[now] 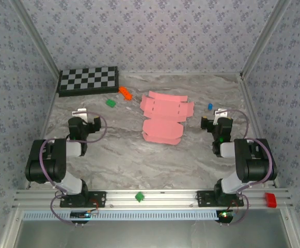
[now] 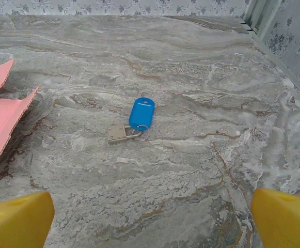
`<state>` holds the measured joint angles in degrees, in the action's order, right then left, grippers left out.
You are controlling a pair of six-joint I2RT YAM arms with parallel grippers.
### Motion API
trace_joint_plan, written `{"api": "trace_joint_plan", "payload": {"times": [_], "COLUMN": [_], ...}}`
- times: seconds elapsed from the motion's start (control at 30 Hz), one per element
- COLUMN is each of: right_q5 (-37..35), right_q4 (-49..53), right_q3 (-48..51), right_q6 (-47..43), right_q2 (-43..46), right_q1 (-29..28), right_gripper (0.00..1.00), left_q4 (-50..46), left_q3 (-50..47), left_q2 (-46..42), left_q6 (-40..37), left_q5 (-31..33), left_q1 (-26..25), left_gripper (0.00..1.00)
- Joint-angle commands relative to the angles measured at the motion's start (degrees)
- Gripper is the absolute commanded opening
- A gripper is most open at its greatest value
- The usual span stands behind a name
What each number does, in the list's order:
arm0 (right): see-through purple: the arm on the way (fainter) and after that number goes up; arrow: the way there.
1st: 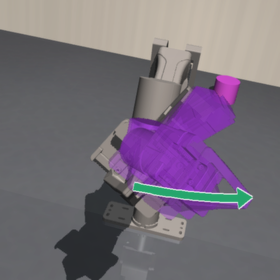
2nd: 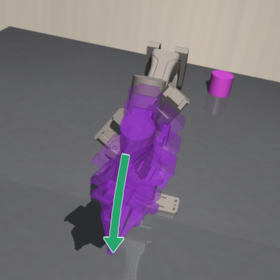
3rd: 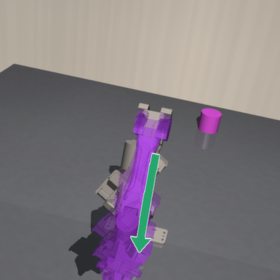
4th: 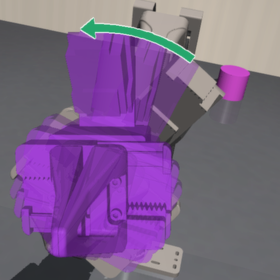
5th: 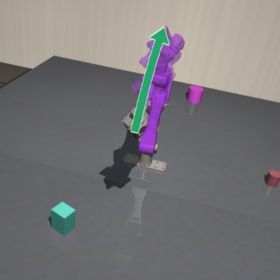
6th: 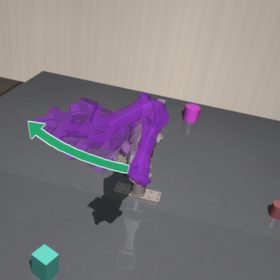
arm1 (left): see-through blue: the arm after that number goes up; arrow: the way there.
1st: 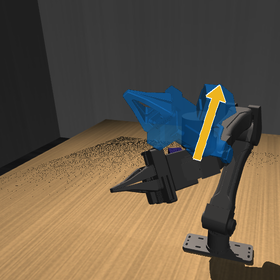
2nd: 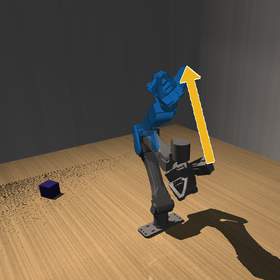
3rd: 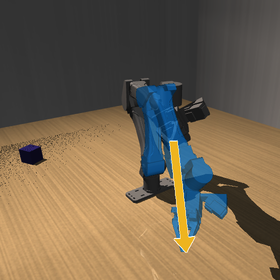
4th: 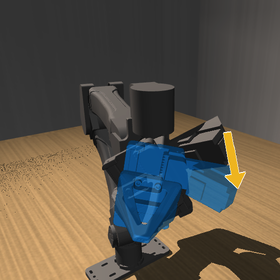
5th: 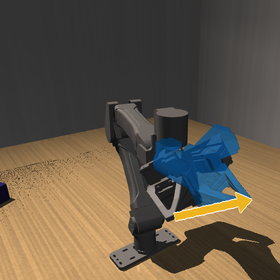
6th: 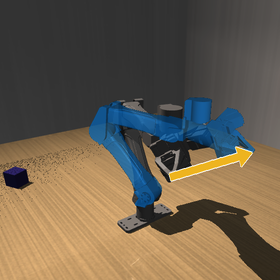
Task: Fold the paper box
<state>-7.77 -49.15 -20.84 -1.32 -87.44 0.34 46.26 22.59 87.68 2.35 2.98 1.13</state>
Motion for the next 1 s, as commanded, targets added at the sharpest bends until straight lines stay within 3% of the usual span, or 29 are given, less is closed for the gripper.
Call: {"api": "trace_joint_plan", "payload": {"times": [0.0, 0.8, 0.87, 0.97], "right_q5": [-1.02, -0.77, -1.7, -3.31], "right_q4": [-1.26, -1.32, 0.95, 12.47], "right_q3": [-0.35, -0.25, -0.66, -3.8], "right_q6": [0.62, 0.53, 0.55, 1.31], "right_q2": [-0.54, -0.33, 1.59, 7.1], "right_q1": [-0.21, -0.21, -0.33, -0.59], "right_gripper": [1.0, 1.0, 1.0, 1.0], "left_q4": [0.23, 0.27, -3.66, -15.14], "left_q3": [1.22, 1.21, 2.41, 6.09], "left_q2": [0.34, 0.22, -2.0, -7.27], "left_q6": [-0.78, -0.82, -0.43, 0.18], "left_q5": [-0.3, -0.3, 0.28, 1.49], "left_q1": [-0.3, -0.25, -0.32, -0.26], "left_gripper": [1.0, 1.0, 1.0, 1.0]}}
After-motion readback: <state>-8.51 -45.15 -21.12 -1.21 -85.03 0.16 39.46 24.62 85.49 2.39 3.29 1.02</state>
